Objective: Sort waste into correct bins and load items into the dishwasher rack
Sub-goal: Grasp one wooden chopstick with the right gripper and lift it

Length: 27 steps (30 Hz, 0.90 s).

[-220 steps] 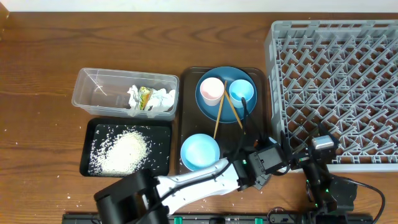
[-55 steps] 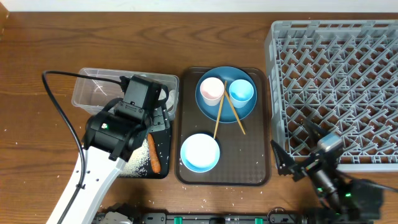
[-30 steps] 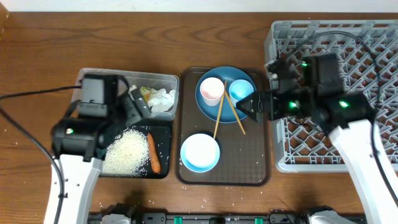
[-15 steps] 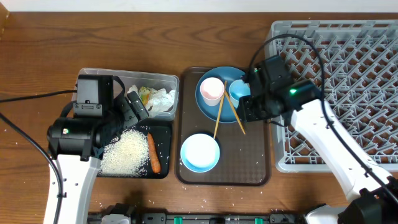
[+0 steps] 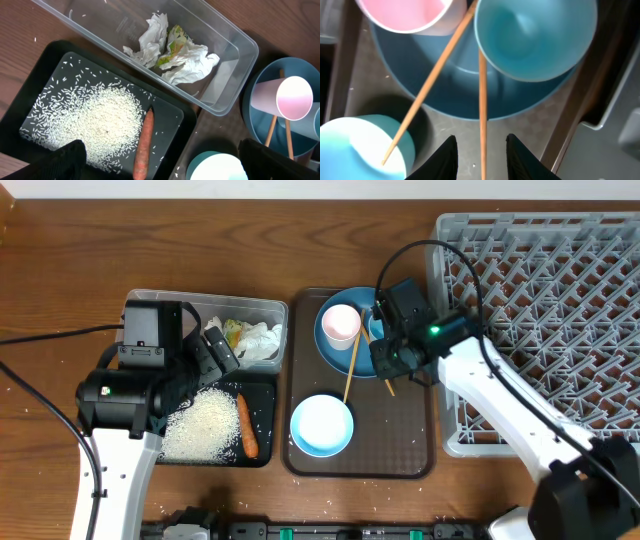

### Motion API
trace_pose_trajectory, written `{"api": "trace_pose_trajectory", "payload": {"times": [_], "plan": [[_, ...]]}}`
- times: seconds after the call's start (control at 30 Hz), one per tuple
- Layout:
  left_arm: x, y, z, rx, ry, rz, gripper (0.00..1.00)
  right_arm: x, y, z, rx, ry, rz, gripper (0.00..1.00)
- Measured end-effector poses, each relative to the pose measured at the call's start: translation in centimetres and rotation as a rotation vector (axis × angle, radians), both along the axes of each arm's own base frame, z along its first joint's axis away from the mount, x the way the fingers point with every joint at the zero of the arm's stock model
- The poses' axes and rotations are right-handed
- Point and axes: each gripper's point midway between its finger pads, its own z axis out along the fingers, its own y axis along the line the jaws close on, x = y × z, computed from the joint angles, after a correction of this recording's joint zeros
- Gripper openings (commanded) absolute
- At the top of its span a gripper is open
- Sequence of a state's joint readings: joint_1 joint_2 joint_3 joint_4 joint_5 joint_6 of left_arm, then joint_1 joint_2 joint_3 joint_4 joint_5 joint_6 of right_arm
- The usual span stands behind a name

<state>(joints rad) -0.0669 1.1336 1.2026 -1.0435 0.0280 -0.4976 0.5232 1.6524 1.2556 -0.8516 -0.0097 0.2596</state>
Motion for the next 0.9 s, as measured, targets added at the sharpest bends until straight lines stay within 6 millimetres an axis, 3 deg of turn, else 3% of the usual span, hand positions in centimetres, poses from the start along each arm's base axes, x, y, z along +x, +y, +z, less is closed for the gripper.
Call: {"api": "trace_pose_trajectory", "payload": {"times": [0.3, 0.43, 0.77, 0.9], "plan": [[0.0, 0.0, 0.0, 0.0, 0.0, 0.0, 0.99, -0.1, 0.7, -3.9, -0.059, 0.071, 0.022, 0.33], [0.0, 0.0, 0.0, 0.0, 0.0, 0.0, 0.99, -0.6, 1.1, -5.2, -0.079, 0.102, 0.038, 0.27], [0.0, 0.0, 0.0, 0.0, 0.002, 0.0, 0.99, -1.0, 1.5, -5.5, -0.093, 0.107, 0.058, 0.02], [0.0, 0.0, -0.1, 0.0, 0.003, 0.0, 0.99, -1.0, 1.4, -5.6, -0.094, 0.109, 0.059, 0.01]]}}
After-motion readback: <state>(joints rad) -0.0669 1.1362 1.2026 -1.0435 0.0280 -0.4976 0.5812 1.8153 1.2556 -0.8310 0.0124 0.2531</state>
